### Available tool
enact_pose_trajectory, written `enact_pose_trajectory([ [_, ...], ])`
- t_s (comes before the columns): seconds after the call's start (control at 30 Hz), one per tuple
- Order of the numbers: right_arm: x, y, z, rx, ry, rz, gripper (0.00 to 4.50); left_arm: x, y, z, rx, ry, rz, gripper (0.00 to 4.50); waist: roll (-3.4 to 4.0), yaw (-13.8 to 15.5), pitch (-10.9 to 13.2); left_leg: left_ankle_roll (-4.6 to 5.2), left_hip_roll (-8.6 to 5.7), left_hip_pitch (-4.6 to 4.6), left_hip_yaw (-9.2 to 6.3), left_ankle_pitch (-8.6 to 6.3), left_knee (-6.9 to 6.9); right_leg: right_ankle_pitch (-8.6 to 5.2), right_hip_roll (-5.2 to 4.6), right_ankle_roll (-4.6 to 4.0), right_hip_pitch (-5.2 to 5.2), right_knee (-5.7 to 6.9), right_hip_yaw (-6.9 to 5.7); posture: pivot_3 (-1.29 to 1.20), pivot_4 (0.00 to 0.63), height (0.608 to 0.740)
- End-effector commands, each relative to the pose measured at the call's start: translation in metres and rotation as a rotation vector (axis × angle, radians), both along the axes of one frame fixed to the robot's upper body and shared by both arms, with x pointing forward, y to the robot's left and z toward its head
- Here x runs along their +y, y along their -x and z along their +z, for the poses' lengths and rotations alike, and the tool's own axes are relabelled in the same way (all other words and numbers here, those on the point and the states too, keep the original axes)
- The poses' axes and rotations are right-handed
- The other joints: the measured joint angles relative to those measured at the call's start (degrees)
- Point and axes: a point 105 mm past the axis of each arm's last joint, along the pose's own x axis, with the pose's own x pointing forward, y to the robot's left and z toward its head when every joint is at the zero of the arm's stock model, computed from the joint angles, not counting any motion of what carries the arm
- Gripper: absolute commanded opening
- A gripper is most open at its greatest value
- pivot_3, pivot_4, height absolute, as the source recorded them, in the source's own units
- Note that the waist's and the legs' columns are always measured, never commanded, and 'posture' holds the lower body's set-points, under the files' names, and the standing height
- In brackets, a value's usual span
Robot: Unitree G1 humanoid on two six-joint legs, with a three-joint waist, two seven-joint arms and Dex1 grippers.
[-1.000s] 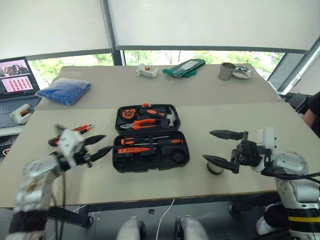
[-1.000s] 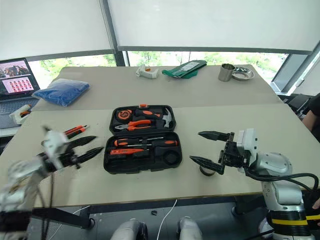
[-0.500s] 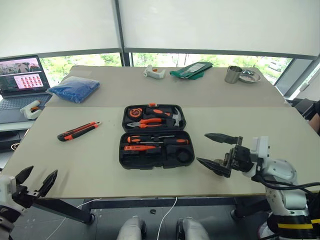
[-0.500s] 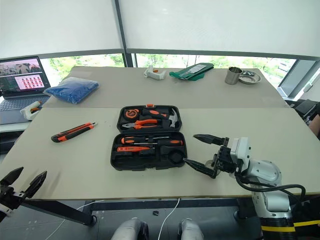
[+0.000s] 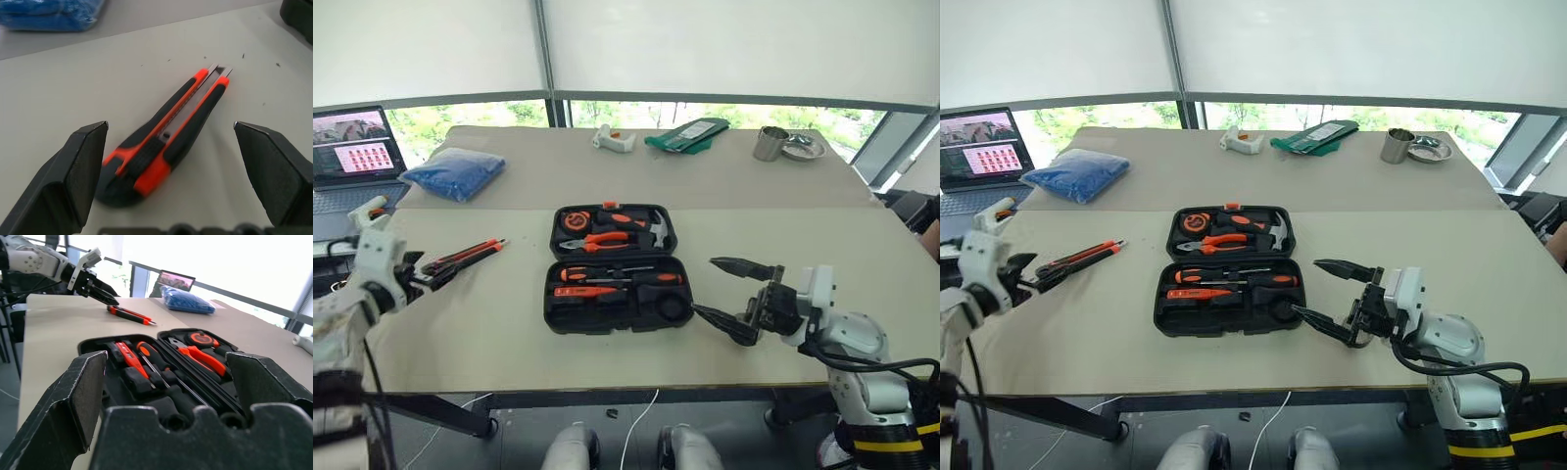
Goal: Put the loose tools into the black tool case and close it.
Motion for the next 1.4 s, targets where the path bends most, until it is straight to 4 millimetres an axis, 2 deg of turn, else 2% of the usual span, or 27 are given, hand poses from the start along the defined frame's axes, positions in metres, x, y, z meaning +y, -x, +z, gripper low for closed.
enact_pose_trajectory([
  [0.03, -0.003, 0.005, 0.015, -0.051, 0.002, -0.02, 4.5, 0.001, -0.017, -0.003, 0.064, -0.077, -0.007, 4.41, -0.05, -0.3, 0.0, -0.05, 0.03, -0.03, 0.0, -0.08, 0.0, -0.02, 0.03, -0.02, -0.05, 0.0, 0.02, 0.0, 0.15, 0.74],
  [0.27, -0.008, 0.012, 0.02, -0.051, 0.001, -0.059, 4.5, 0.006, -0.025, -0.022, 0.198, -0.118, 0.044, 4.41, -0.09, -1.0, 0.0, -0.07, 0.02, -0.12, 0.03, -0.15, 0.0, -0.14, 0.12, 0.04, -0.05, 0.03, -0.02, 0.0, 0.15, 0.74],
  [0.47, -0.01, 0.015, 0.023, -0.047, 0.001, -0.075, 4.5, 0.01, -0.009, -0.034, 0.357, -0.06, 0.019, 4.41, -0.09, -1.2, 0.0, -0.08, 0.04, 0.1, -0.03, -0.14, 0.06, -0.15, 0.08, 0.06, 0.02, 0.12, 0.1, 0.0, 0.15, 0.74],
  [0.57, -0.009, 0.014, 0.022, -0.04, 0.004, -0.075, 4.5, 0.011, 0.0, -0.042, 0.394, -0.05, -0.017, 3.83, -0.08, -1.3, 0.0, -0.08, 0.07, 0.17, -0.05, -0.14, 0.04, -0.15, 0.08, 0.05, 0.04, 0.13, 0.13, 0.0, 0.15, 0.74],
  [0.67, -0.008, 0.013, 0.022, -0.037, 0.004, -0.07, 4.5, 0.008, 0.001, -0.043, 0.378, -0.026, -0.037, 2.83, -0.07, -1.4, 0.0, -0.08, 0.07, 0.18, -0.04, -0.15, 0.04, -0.16, 0.08, 0.04, 0.03, 0.14, 0.18, 0.0, 0.15, 0.74],
  [0.8, -0.006, 0.011, 0.021, -0.033, 0.012, -0.05, 4.5, -0.008, -0.011, -0.018, 0.156, 0.003, -0.163, 1.62, -0.05, -1.3, 0.0, -0.06, 0.08, 0.19, -0.02, -0.15, 0.04, -0.16, 0.0, 0.04, 0.02, 0.16, 0.22, 0.0, 0.15, 0.74],
  [0.9, -0.009, 0.01, 0.023, -0.033, 0.022, -0.035, 4.5, -0.035, -0.014, 0.019, -0.045, 0.026, -0.382, 1.59, -0.08, -0.8, 0.0, -0.06, 0.07, 0.12, -0.03, -0.15, 0.05, -0.16, -0.05, 0.02, -0.01, 0.16, 0.19, 0.0, 0.15, 0.74],
  [0.97, -0.011, 0.01, 0.024, -0.035, 0.026, -0.029, 4.5, -0.05, -0.009, 0.03, -0.097, -0.005, -0.506, 1.59, -0.14, -0.3, 0.1, -0.01, 0.05, -0.07, -0.06, -0.12, 0.1, -0.21, -0.12, -0.08, -0.08, 0.15, 0.06, 0.0, 0.15, 0.74],
  [1.03, -0.014, 0.009, 0.026, -0.035, 0.045, -0.016, 4.5, -0.087, 0.008, 0.04, -0.113, -0.103, -0.774, 1.59, -0.19, -0.2, 0.1, 0.01, 0.05, -0.22, -0.1, -0.11, 0.19, -0.22, -0.11, -0.17, -0.13, 0.12, 0.01, 0.0, 0.15, 0.74],
  [1.1, -0.018, 0.009, 0.027, -0.037, 0.072, -0.004, 4.5, -0.119, 0.028, 0.043, -0.08, -0.209, -0.988, 1.59, -0.18, -0.2, 0.1, 0.08, 0.01, -0.22, -0.09, -0.14, 0.19, -0.2, -0.16, -0.16, -0.08, 0.1, 0.06, 0.0, 0.15, 0.74],
  [1.17, -0.019, 0.009, 0.028, -0.031, 0.096, 0.02, 4.5, -0.142, 0.04, 0.045, -0.038, -0.278, -1.096, 1.59, -0.18, -0.2, 0.1, 0.12, 0.0, -0.23, -0.08, -0.16, 0.19, -0.19, -0.15, -0.13, -0.07, 0.06, 0.07, 0.0, 0.15, 0.74],
  [1.27, -0.02, 0.011, 0.024, 0.002, 0.143, 0.061, 4.5, -0.165, 0.049, 0.04, 0.028, -0.353, -1.159, 1.59, -0.18, -0.2, 0.1, 0.15, -0.01, -0.2, -0.07, -0.17, 0.19, -0.17, -0.11, 0.02, -0.05, 0.07, 0.11, 0.0, 0.15, 0.74],
  [1.4, -0.024, 0.015, 0.013, 0.079, 0.223, 0.109, 4.5, -0.205, 0.056, 0.03, 0.067, -0.382, -1.198, 1.59, -0.17, -0.3, 0.1, 0.13, -0.01, -0.12, -0.08, -0.15, 0.18, -0.18, 0.04, 0.04, -0.04, 0.12, 0.14, 0.0, 0.15, 0.74],
])
